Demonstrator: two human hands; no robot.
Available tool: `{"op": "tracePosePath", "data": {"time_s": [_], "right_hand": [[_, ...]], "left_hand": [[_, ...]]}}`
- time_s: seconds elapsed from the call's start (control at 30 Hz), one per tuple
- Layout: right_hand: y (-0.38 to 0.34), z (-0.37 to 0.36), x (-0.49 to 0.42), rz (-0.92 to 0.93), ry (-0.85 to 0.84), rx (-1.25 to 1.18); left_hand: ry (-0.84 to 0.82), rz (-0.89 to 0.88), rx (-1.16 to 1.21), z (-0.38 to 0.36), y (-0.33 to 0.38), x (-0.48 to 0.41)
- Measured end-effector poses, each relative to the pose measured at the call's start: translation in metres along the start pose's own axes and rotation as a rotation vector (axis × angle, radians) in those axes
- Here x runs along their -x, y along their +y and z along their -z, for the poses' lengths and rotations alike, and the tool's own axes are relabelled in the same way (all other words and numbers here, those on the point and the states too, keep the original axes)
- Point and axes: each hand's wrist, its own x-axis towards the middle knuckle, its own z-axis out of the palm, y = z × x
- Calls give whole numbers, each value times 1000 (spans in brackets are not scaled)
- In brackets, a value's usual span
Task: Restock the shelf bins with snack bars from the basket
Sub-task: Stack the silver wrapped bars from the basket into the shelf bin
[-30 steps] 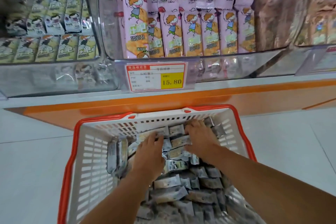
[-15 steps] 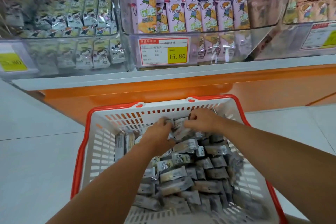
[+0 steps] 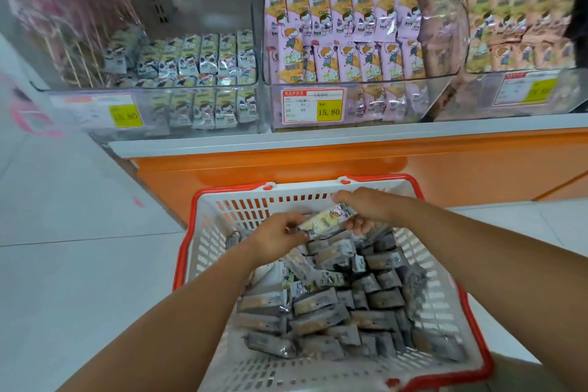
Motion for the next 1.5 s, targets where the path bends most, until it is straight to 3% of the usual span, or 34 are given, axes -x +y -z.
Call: {"op": "tracePosePath", "data": {"time_s": [0.2, 0.37, 0.53, 0.67, 0.77, 0.93, 1.13, 1.27, 1.33, 1.4, 1.5], "right_hand": [[-41, -12, 60, 129, 31, -61], [-76, -20, 118, 360, 25, -63], [-110, -27, 168, 512, 36, -57], [-136, -38, 179, 613, 103, -154], [-153, -43, 175, 664, 214, -172], [-185, -34, 175, 750, 295, -43], [-230, -26, 148, 704, 43, -12], [-262, -28, 118, 660, 35, -173], [-277, -24, 101, 634, 65, -215], [-290, -19, 82, 588, 133, -257], [-303, -15, 51, 487, 264, -284]], "left_hand": [[69, 27, 37, 28, 37, 58], [175, 6, 181, 62, 75, 121], [435, -48, 566, 98, 108, 169], [432, -58, 824, 104, 132, 181], [465, -64, 877, 101, 151, 180], [711, 3, 831, 133, 166, 169], [760, 25, 608, 187, 155, 153], [768, -33, 377, 212, 148, 132], [831, -64, 23, 223, 137, 125], [882, -122, -477, 230, 119, 124], [790, -184, -930, 232, 80, 125]]}}
